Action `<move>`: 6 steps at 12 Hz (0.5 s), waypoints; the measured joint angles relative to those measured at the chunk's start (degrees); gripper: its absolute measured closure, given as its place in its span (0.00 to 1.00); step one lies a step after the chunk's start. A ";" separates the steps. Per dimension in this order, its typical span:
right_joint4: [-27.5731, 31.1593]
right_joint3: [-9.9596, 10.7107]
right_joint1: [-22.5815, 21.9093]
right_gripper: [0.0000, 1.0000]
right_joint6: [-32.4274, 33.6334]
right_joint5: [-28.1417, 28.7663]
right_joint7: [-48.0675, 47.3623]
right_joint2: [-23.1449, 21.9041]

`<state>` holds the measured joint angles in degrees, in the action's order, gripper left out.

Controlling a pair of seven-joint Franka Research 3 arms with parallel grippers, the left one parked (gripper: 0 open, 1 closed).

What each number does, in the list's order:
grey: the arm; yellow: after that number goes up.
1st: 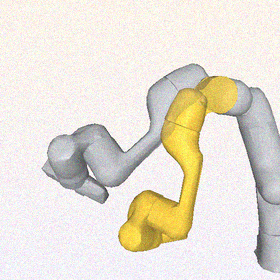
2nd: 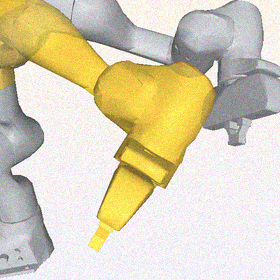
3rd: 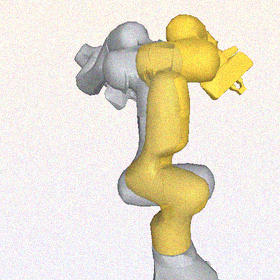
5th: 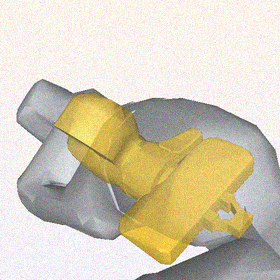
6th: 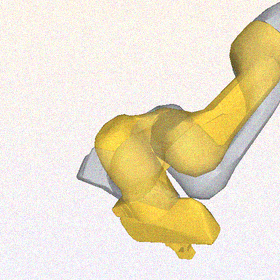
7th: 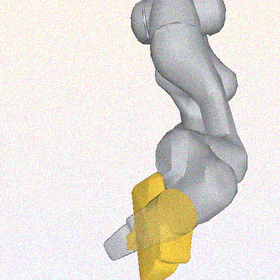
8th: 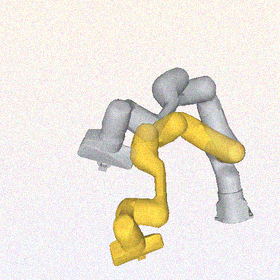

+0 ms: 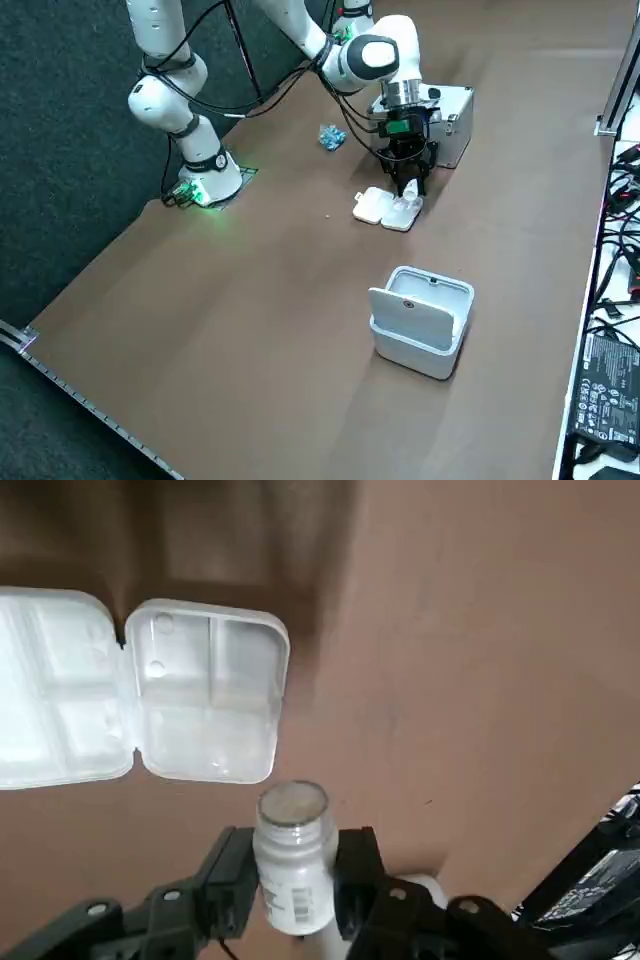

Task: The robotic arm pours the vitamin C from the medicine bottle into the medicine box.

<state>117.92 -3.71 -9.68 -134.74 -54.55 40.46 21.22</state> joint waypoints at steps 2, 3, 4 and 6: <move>-0.30 0.05 0.14 0.57 -0.20 1.01 0.00 0.00; -0.54 0.12 0.21 0.57 -0.66 2.49 0.00 -0.01; -1.02 0.42 0.39 0.57 -2.89 5.28 0.20 -0.32; -1.21 0.66 0.63 0.57 -4.08 7.91 0.93 -1.38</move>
<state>116.72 -3.06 -9.06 -138.81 -46.64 41.39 19.84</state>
